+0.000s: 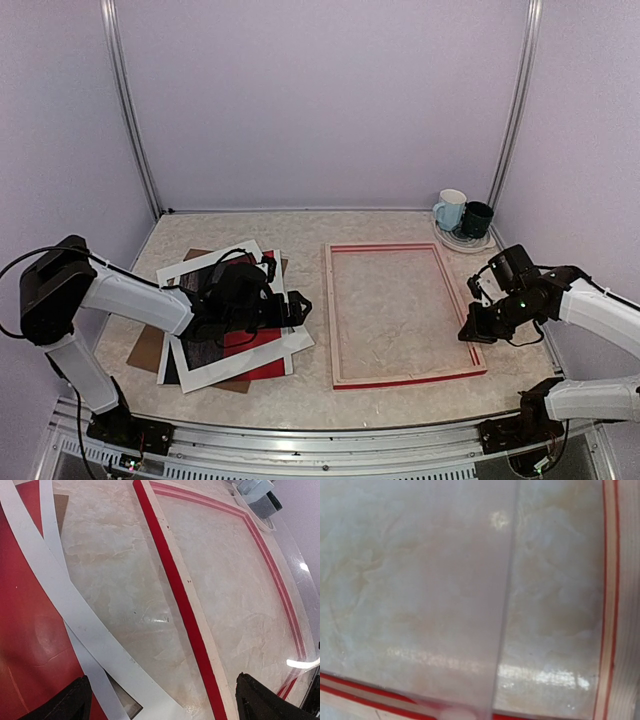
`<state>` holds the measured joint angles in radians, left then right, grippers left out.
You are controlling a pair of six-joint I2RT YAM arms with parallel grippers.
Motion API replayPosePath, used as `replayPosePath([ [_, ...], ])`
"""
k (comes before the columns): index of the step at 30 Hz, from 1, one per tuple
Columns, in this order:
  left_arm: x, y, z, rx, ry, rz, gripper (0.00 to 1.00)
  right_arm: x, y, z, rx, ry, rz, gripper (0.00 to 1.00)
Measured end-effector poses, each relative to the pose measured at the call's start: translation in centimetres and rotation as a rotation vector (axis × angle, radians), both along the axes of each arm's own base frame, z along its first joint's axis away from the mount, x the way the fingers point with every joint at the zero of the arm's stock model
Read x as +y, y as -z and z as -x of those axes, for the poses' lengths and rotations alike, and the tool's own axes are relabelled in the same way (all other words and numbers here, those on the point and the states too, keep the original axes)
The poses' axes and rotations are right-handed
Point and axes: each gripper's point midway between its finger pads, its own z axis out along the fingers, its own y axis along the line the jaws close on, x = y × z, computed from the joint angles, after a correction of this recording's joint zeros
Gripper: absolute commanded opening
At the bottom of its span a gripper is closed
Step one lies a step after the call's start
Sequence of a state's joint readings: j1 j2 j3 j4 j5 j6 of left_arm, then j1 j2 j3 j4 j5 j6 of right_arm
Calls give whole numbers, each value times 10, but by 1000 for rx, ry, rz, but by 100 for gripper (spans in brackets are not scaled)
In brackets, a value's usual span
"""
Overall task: Put the photo into the frame
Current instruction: Place the glass panel at the frame body.
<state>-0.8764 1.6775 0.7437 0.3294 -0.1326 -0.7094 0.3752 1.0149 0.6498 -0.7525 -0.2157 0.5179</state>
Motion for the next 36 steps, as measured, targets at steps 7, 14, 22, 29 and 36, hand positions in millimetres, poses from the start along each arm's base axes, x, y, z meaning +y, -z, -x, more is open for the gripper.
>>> replayPosePath([
  [7,-2,-2,0,-2,3,4,99,0,-1,0,-4,0,-2,0],
  [14,-8,-5,-2,-7,7,11,99,0,-1,0,-7,0,-3,3],
  [22,-19,-2,-4,1,16,2,99,3,-4,-5,-21,9,-19,28],
  [29,-41,-11,-15,-13,19,-4,99,7,-6,-10,-34,13,-39,33],
  [36,-66,-2,-15,1,43,-86,98,12,-2,-18,-37,10,-52,42],
])
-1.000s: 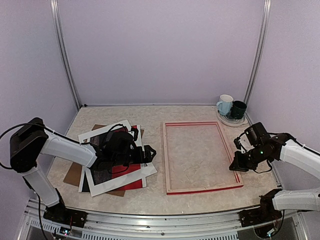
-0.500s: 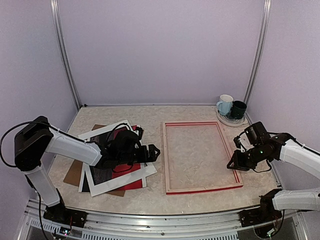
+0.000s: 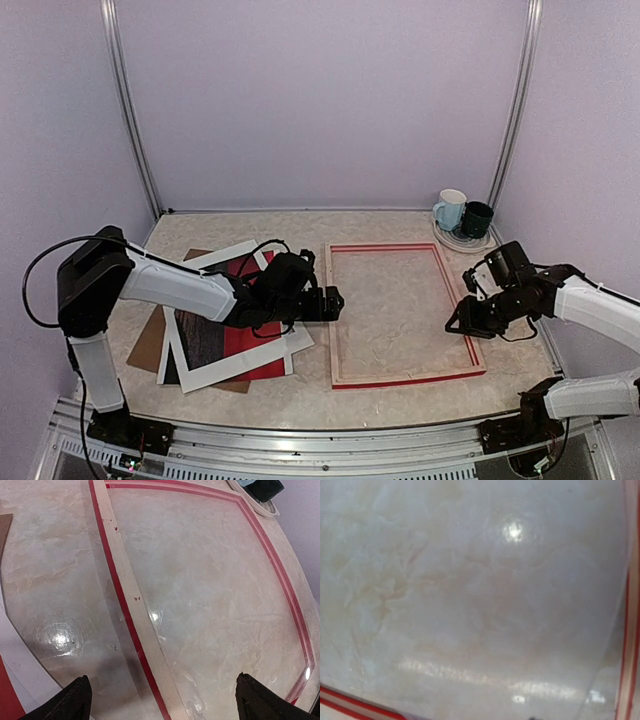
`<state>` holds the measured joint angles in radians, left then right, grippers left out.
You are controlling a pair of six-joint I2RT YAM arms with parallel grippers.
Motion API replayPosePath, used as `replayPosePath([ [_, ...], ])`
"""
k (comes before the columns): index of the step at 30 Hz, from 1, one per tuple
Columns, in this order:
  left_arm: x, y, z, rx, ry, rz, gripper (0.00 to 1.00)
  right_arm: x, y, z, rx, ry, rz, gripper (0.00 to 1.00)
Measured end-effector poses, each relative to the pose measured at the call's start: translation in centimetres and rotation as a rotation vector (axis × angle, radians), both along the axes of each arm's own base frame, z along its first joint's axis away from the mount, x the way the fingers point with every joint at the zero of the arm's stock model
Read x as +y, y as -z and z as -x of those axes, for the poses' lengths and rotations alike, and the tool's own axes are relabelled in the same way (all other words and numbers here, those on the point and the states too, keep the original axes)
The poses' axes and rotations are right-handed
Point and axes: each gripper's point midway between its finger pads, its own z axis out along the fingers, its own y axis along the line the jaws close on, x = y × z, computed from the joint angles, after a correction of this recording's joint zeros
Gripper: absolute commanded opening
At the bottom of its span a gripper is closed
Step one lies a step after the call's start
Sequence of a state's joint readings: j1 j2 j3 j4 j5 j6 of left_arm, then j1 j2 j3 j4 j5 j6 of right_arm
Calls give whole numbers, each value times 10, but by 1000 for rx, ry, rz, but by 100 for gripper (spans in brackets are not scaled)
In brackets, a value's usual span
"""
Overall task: Put the photo into the frame
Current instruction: Place the glass panel at the frame body, then adjust the frame body at the center of the board.
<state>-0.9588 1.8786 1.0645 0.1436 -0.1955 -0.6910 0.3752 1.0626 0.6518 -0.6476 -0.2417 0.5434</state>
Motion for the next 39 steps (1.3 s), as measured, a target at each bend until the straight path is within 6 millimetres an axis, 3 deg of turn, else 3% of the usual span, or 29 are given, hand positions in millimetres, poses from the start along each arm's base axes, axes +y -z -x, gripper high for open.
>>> replayPosePath([
  [5,-8,14,0,22,0,-76,87,1,1,-4,-7,1,1,45],
  [10,-2,30,2,44,-14,-145,73,2,0,-8,-18,-1,-2,47],
  [18,-6,37,-4,55,-24,-179,67,6,-7,-17,-50,-1,-15,51],
  [28,-10,45,-7,61,-23,-194,34,10,-11,-21,-76,-10,-33,58],
  [39,-6,44,-11,51,-37,-204,27,21,-8,-16,-74,-66,-90,73],
])
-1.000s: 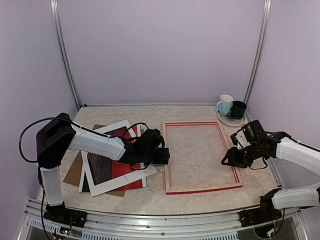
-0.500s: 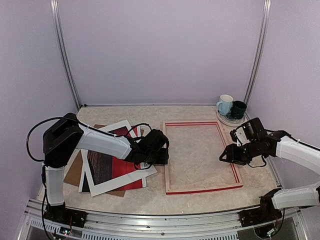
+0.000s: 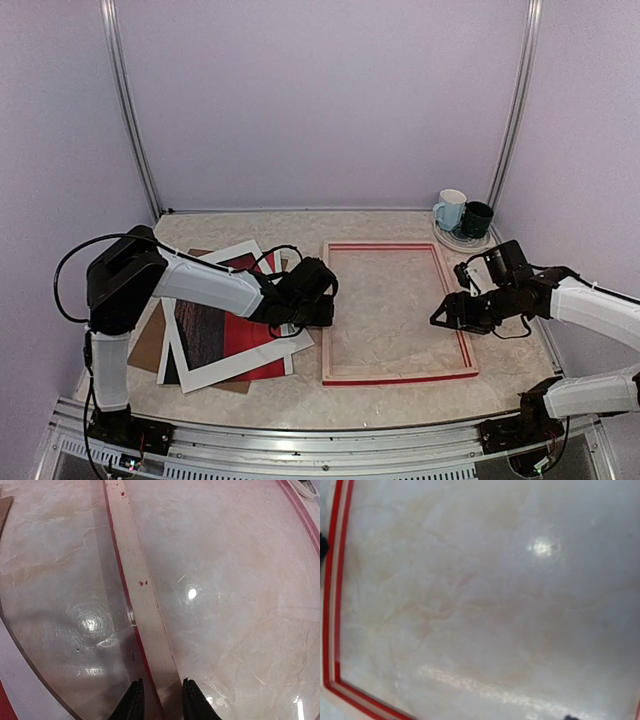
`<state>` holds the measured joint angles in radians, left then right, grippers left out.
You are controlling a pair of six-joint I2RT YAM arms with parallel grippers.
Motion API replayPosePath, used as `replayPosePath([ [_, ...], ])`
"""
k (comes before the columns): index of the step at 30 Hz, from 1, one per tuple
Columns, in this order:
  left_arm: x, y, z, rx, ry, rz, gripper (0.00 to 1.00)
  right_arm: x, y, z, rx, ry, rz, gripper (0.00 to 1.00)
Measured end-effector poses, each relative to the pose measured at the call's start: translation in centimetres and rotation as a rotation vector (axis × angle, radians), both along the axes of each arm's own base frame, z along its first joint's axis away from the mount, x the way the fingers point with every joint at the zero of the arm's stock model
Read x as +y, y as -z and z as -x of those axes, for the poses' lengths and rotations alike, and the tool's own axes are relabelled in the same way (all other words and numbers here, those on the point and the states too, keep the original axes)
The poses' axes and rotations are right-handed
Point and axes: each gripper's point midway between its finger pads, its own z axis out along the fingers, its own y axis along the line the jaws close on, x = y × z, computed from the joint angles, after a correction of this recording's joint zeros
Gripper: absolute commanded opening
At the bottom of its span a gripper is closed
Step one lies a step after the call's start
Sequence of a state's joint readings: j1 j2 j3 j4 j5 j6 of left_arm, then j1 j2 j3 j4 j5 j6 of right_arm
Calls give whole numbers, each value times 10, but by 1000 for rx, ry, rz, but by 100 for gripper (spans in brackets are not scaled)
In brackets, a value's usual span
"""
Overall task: Put the photo into the frame
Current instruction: Adjust the frame body at the center of the board.
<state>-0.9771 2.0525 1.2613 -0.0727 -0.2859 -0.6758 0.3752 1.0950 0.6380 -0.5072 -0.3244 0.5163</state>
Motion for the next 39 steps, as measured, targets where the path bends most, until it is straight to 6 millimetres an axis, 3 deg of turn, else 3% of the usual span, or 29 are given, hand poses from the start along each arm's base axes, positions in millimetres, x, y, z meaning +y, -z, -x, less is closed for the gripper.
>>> replayPosePath([
  [17,34,-1,-15,-9,-42,-31,27,32,12,6,39,-66,-205,75],
  [26,43,-1,-9,-10,-24,-37,40,43,4,3,36,-75,-284,73],
  [33,39,-12,-8,-24,-2,-9,52,41,17,6,72,-63,-269,61],
  [39,35,-26,-7,-44,12,11,56,40,23,7,91,-62,-262,43],
])
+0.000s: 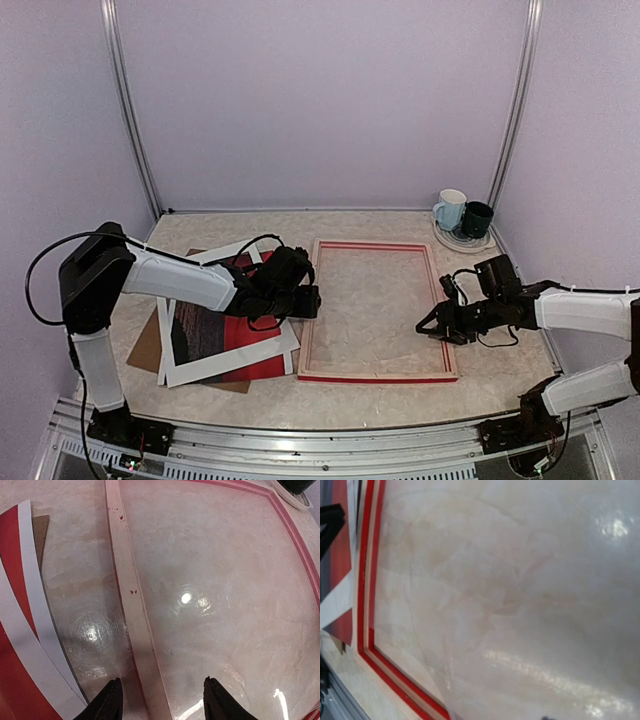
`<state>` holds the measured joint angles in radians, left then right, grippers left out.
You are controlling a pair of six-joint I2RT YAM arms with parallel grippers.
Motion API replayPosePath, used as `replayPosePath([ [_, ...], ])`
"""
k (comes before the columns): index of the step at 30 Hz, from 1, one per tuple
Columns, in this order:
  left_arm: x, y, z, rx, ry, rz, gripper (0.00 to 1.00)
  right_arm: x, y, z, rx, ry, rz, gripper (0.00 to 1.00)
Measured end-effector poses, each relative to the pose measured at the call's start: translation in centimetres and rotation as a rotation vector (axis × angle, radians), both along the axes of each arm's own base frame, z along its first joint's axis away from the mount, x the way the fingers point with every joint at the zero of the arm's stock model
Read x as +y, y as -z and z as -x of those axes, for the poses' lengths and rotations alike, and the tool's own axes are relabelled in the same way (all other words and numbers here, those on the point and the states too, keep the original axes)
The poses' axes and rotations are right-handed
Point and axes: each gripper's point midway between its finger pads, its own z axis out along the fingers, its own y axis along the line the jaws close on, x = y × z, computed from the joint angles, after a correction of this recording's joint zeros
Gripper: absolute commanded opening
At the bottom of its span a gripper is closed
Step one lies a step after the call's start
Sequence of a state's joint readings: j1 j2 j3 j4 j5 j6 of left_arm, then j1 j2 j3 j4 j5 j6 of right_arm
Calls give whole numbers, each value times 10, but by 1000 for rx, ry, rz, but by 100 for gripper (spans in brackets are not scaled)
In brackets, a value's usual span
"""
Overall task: Put the photo into the frame
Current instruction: Adjust the frame body at the center of the board, then place the glass panel at the frame body.
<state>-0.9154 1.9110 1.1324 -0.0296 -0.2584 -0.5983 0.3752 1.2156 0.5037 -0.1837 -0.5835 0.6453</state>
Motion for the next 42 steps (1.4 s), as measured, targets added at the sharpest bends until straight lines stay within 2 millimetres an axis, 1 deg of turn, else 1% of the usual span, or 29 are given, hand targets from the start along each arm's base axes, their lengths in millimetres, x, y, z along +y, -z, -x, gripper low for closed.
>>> replayPosePath([
  [3,-1,-10,4,-12,9,15,57,1,0,1,2,-5,-4,33],
  [6,-3,-22,13,-27,24,34,57,2,-1,2,4,-12,-11,22],
  [12,3,-39,32,-46,41,59,58,5,-4,5,16,-29,-32,11],
  [15,11,-43,40,-50,40,66,59,6,-6,5,14,-35,-38,9],
  [17,16,-45,42,-52,33,69,59,6,-8,5,17,-40,-37,7],
  [22,26,-50,46,-62,14,76,59,7,-12,7,11,-58,-37,6],
  [30,26,-49,46,-63,14,79,60,12,-21,9,7,-79,-72,2],
  [42,23,-49,44,-69,14,92,60,18,-40,11,-21,-111,-122,0],
])
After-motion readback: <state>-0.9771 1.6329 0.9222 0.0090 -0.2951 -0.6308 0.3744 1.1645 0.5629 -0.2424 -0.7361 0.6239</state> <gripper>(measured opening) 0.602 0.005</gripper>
